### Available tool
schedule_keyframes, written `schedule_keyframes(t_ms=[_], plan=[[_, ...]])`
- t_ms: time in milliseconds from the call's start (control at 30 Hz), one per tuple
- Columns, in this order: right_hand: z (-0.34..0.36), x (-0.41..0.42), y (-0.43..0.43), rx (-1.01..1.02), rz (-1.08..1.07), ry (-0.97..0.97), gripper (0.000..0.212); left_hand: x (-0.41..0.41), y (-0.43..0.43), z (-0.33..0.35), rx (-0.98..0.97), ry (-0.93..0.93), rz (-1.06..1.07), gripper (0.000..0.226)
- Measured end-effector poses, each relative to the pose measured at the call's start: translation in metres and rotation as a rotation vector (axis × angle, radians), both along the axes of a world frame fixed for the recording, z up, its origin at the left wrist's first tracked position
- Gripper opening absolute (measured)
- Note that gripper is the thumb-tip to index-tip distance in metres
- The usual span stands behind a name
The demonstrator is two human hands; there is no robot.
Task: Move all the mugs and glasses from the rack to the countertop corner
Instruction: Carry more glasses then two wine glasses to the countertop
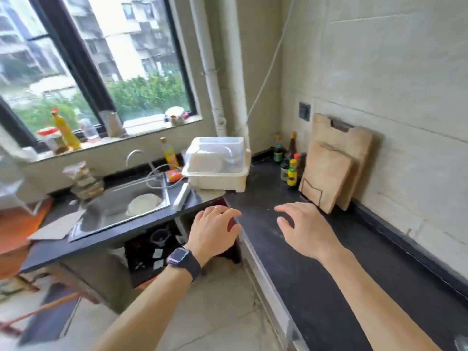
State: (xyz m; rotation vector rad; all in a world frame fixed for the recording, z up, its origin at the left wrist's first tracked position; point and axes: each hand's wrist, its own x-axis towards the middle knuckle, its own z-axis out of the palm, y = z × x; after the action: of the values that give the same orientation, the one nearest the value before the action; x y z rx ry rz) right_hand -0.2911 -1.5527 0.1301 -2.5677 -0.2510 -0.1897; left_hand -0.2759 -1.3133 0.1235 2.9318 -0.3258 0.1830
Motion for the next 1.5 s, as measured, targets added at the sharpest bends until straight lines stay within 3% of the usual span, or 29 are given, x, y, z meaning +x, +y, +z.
schedule_keyframes(t_ms=[367, 767, 1133, 1500], plan=[[0.090, -0.026, 0.356, -0.046, 0.552, -0.224, 0.042, -0.151, 0.338, 0.094, 0.026, -0.199, 0.541, 0.043], [0.138, -0.084, 0.662, -0.015, 0.744, -0.266, 0.042, -0.248, 0.624, 0.148, 0.095, -0.194, 0.795, 0.045], [0.159, -0.033, 0.825, -0.013, 0.772, -0.326, 0.045, -0.202, 0.784, 0.168, -0.060, -0.271, 0.812, 0.044], [0.170, 0.109, 1.015, 0.027, 0.820, -0.383, 0.046, -0.069, 0.964, 0.189, -0.061, -0.314, 0.849, 0.042]])
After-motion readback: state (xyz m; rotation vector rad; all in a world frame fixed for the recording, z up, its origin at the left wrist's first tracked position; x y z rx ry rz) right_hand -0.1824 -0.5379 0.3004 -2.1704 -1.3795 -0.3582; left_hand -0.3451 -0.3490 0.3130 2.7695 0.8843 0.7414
